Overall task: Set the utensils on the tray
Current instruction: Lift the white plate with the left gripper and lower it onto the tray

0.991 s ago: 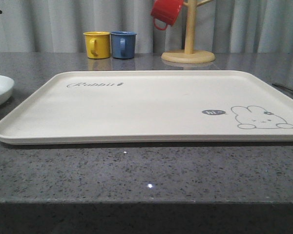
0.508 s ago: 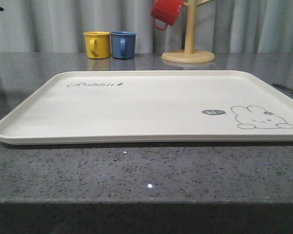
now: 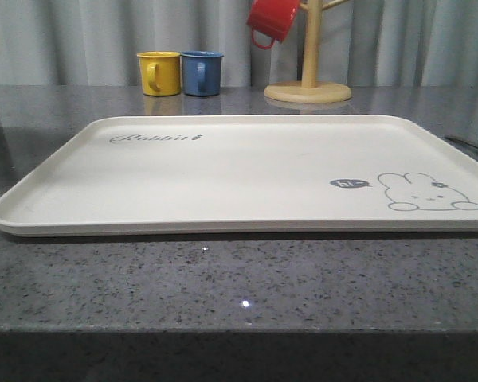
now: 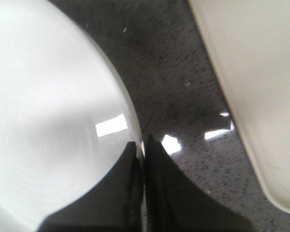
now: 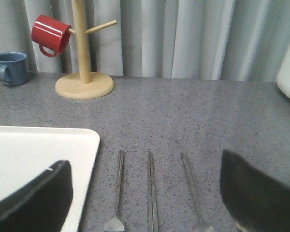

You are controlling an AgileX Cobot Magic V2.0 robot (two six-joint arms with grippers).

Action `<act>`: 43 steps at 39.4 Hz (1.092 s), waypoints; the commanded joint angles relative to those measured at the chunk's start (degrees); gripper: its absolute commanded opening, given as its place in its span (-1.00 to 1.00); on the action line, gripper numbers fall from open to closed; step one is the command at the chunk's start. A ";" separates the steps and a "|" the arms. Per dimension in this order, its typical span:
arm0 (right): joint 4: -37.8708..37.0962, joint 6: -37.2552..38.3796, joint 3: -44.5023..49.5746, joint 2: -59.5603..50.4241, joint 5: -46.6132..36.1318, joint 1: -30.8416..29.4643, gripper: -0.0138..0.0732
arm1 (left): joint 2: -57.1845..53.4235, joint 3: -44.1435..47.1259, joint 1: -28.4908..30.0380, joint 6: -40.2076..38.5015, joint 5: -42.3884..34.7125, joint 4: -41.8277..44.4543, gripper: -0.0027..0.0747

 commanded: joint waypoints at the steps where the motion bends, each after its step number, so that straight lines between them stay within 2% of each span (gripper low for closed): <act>1: -0.56 -0.28 -1.90 0.75 -5.01 -0.37 0.79 | -1.86 -5.06 -6.12 -1.12 1.20 1.33 -0.98; 10: -0.56 -0.28 -1.90 0.75 -5.01 -0.37 0.79 | 3.34 -13.85 -21.19 -1.12 1.20 4.89 -0.98; 19: -0.56 -0.28 -1.90 0.75 -5.01 -0.37 0.79 | 9.77 -19.81 -29.96 -1.12 1.20 4.67 -0.98; 26: -0.56 -0.28 -1.90 0.75 -5.01 -0.37 0.79 | 12.16 -19.35 -30.79 -1.12 1.20 1.64 -0.98; 43: -0.56 -0.28 -1.90 0.75 -5.01 -0.37 0.79 | 16.22 -13.04 -29.69 -2.21 1.20 1.13 -0.98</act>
